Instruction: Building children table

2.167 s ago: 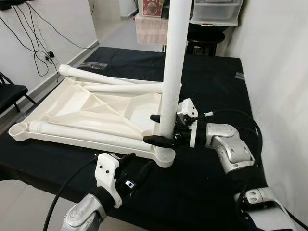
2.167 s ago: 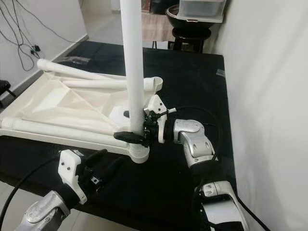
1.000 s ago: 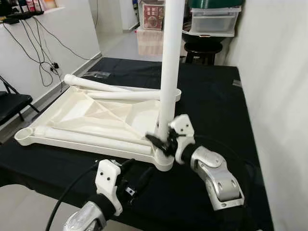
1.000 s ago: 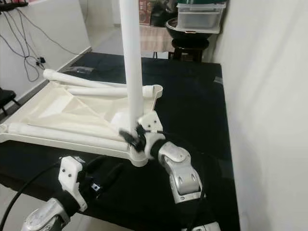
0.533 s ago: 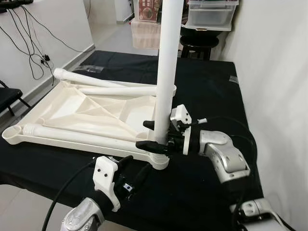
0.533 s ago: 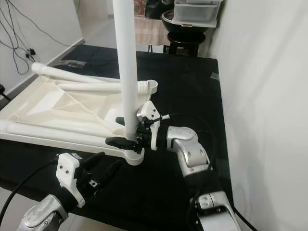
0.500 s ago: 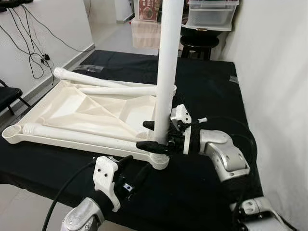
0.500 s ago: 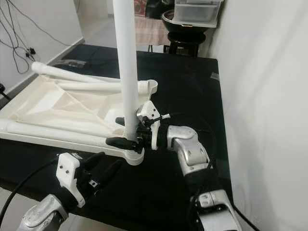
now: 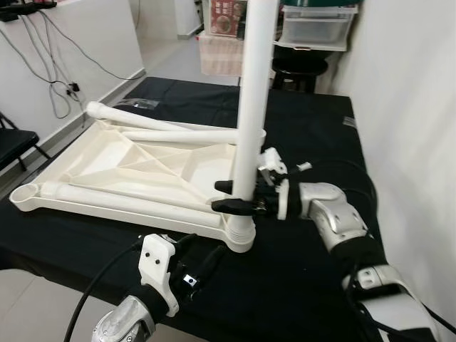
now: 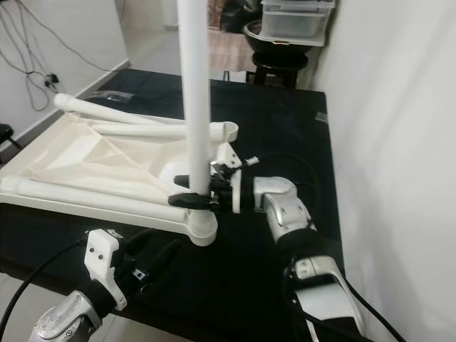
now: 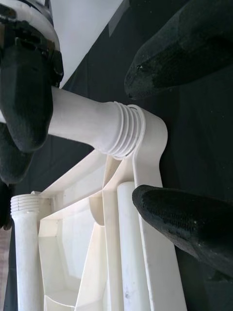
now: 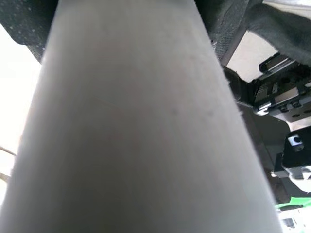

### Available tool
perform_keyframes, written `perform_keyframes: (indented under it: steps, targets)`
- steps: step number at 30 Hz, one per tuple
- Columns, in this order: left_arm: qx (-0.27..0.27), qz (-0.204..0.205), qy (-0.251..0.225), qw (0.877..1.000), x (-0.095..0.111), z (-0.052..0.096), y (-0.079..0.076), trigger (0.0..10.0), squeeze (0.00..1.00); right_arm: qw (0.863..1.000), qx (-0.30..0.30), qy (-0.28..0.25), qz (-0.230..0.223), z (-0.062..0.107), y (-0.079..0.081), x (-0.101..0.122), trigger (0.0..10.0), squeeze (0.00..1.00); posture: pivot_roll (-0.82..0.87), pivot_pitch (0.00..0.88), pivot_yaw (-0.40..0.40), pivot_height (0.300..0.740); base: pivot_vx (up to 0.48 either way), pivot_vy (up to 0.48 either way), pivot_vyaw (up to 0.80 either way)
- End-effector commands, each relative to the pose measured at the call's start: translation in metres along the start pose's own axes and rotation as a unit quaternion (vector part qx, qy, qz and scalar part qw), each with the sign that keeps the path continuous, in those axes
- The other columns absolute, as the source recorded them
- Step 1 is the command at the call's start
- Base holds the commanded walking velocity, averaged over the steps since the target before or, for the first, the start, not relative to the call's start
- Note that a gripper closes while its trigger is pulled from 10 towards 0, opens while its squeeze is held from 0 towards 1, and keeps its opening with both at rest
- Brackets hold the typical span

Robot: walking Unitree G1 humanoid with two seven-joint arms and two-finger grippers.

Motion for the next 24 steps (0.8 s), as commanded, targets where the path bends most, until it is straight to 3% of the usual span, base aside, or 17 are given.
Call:
perform_keyframes:
  steps: [1,2,3,5,6,7,8,10,14,18,19,20,21,23,24]
  targets:
    - [-0.001,0.004,0.006,1.0,-0.002,0.001,-0.001,10.0,0.0,0.999,-0.033,-0.006,-0.016,0.008,0.0,-0.01,0.0,0.0,0.01,0.078,-0.024,0.74,0.0,0.0,0.0]
    - [-0.001,0.005,0.006,1.0,-0.002,0.002,-0.001,10.0,0.0,0.985,-0.167,-0.03,-0.014,0.005,-0.009,-0.018,0.0,0.0,0.01,0.082,-0.033,0.74,0.0,0.0,0.0]
    - [-0.001,0.005,0.006,1.0,-0.002,0.002,-0.001,10.0,0.0,0.985,-0.167,-0.03,-0.014,0.005,-0.009,-0.018,0.0,0.0,0.01,0.082,-0.033,0.74,0.0,0.0,0.0]
    - [-0.001,0.005,0.006,1.0,-0.002,0.003,-0.001,10.0,0.0,0.956,-0.285,-0.064,-0.011,0.002,-0.018,-0.02,0.0,0.0,0.01,0.083,-0.034,0.74,0.0,0.0,0.0]
    - [-0.001,0.006,0.006,1.0,-0.002,0.003,-0.001,10.0,0.0,0.933,-0.354,-0.054,-0.046,-0.002,-0.009,-0.044,0.0,0.0,-0.01,0.099,-0.027,0.74,0.0,0.0,0.0]
    - [-0.001,0.006,0.006,1.0,-0.002,0.003,-0.001,10.0,0.0,0.933,-0.354,-0.054,-0.046,-0.002,-0.009,-0.044,0.0,0.0,-0.01,0.099,-0.027,0.74,0.0,0.0,0.0]
    - [-0.003,0.007,0.006,1.0,-0.003,0.004,0.0,10.0,0.0,0.924,-0.378,-0.047,-0.034,-0.003,-0.003,-0.047,0.0,0.0,-0.02,0.084,-0.014,0.74,0.0,0.0,0.0]
    - [-0.002,0.012,0.006,1.0,-0.004,0.003,0.001,10.0,0.0,0.913,-0.402,-0.034,-0.064,-0.004,-0.009,-0.053,0.0,0.0,-0.02,0.073,-0.021,0.74,0.0,0.0,0.0]
    - [-0.011,0.006,0.009,1.0,-0.004,0.003,0.0,10.0,0.0,0.924,-0.38,-0.001,-0.036,-0.014,-0.006,-0.06,0.0,0.0,0.0,0.076,-0.026,0.74,0.0,0.0,0.0]
    - [0.004,0.007,0.007,1.0,-0.004,0.004,0.002,10.0,0.0,0.925,-0.377,-0.009,-0.039,-0.013,-0.004,-0.057,0.0,0.0,-0.01,0.073,-0.022,0.74,0.0,0.0,0.0]
    - [0.007,0.008,0.006,1.0,-0.004,0.005,0.002,10.0,0.0,0.921,-0.386,-0.013,-0.043,-0.011,-0.003,-0.056,4.0,0.0,0.0,0.066,-0.021,0.74,0.0,0.0,0.0]
    - [0.007,0.008,0.006,1.0,-0.004,0.005,0.002,10.0,0.0,0.921,-0.386,-0.013,-0.043,-0.011,-0.003,-0.056,4.0,0.0,0.0,0.066,-0.021,0.74,0.0,0.0,0.0]
    - [0.006,0.009,0.006,1.0,-0.004,0.005,0.002,10.0,0.0,0.922,-0.383,-0.026,-0.052,-0.011,-0.002,-0.054,10.0,0.0,-0.01,0.061,-0.014,0.74,0.0,0.0,0.0]
    - [0.002,0.009,0.007,1.0,-0.004,0.004,0.002,10.0,0.0,0.919,-0.387,-0.034,-0.059,-0.011,0.0,-0.052,10.0,0.0,-0.01,0.061,-0.014,0.74,0.0,0.0,0.0]
    - [-0.002,0.008,0.008,1.0,-0.004,0.004,0.002,10.0,0.0,0.939,-0.333,-0.044,-0.069,-0.019,0.007,-0.046,10.0,1.0,0.0,0.06,-0.008,0.74,0.0,0.0,0.0]
Point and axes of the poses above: a point about 5 cm out from each wrist's last joint towards the gripper, its own z axis pointing back from the gripper into the wrist, its own x axis along the axis of the wrist's last joint, y = z × x, the point moved 3 cm from there along -z, pointing out of the wrist towards the gripper, and after that the axes turned 13 degrees about -z, right-handed, at the moved point
